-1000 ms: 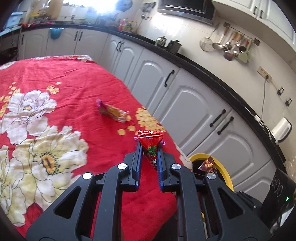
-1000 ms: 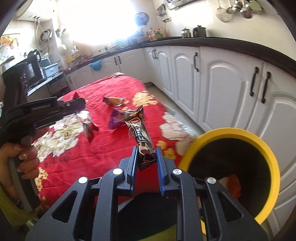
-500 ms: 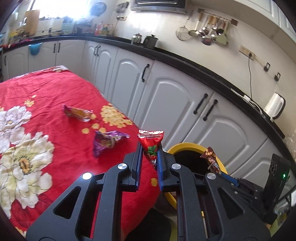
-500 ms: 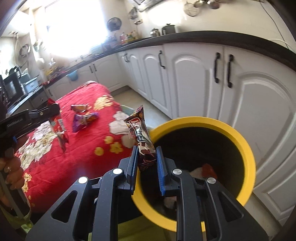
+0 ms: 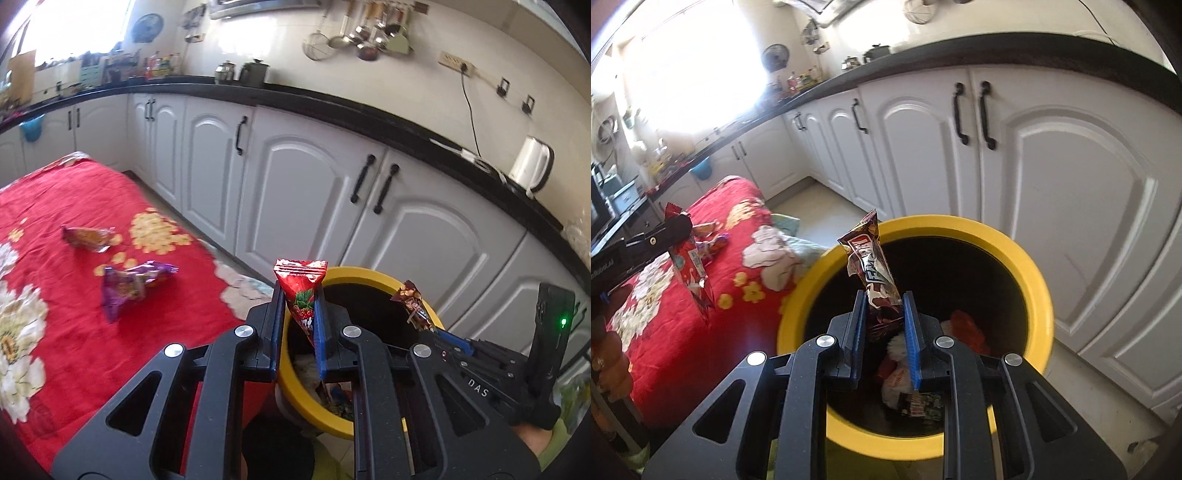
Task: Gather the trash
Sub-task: 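Carry the red wrapper and brown bar wrapper with both tools over the yellow bin, then open the left tool and right tool to drop both wrappers into bin, then move both tools back toward the pink and purple wrappers on the table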
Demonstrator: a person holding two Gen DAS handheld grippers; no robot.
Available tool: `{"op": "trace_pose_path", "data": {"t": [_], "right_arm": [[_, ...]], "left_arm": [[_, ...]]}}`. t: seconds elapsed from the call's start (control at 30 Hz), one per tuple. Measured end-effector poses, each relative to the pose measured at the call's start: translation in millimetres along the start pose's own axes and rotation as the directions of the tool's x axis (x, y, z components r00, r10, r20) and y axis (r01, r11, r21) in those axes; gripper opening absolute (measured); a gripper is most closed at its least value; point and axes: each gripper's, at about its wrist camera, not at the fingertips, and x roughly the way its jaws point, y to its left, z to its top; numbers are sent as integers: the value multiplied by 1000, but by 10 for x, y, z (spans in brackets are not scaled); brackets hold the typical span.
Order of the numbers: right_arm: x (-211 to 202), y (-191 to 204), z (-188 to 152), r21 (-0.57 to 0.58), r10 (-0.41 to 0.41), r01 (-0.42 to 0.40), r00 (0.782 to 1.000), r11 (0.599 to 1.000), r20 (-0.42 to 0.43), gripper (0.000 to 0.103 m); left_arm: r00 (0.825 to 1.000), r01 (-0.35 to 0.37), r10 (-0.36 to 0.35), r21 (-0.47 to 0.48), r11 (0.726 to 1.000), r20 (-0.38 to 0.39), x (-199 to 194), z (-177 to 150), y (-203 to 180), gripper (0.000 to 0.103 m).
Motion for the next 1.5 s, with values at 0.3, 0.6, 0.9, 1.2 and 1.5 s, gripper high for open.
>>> {"op": "trace_pose_path", "data": {"t": [0.3, 0.6, 0.9, 1.2, 1.5], "right_arm": [[83, -309, -78, 106, -8, 10, 1000, 994, -19, 19], [141, -438, -128, 154, -5, 10, 999, 988, -32, 36], [100, -422, -130, 173, -18, 21, 1000, 985, -15, 57], [50, -97, -30, 120, 14, -14, 1000, 993, 1, 65], [-1, 359, 74, 51, 56, -56, 998, 997, 16, 69]], "left_arm": [[998, 18, -13, 79, 997, -67, 390, -113, -294, 9], [992, 46, -38, 63, 997, -123, 627, -175, -357, 23], [993, 32, -35, -28, 999, -109, 543, -155, -117, 82], [999, -17, 14, -75, 997, -45, 246, -46, 163, 92], [994, -101, 107, -148, 984, 33, -54, 109, 600, 92]]}}
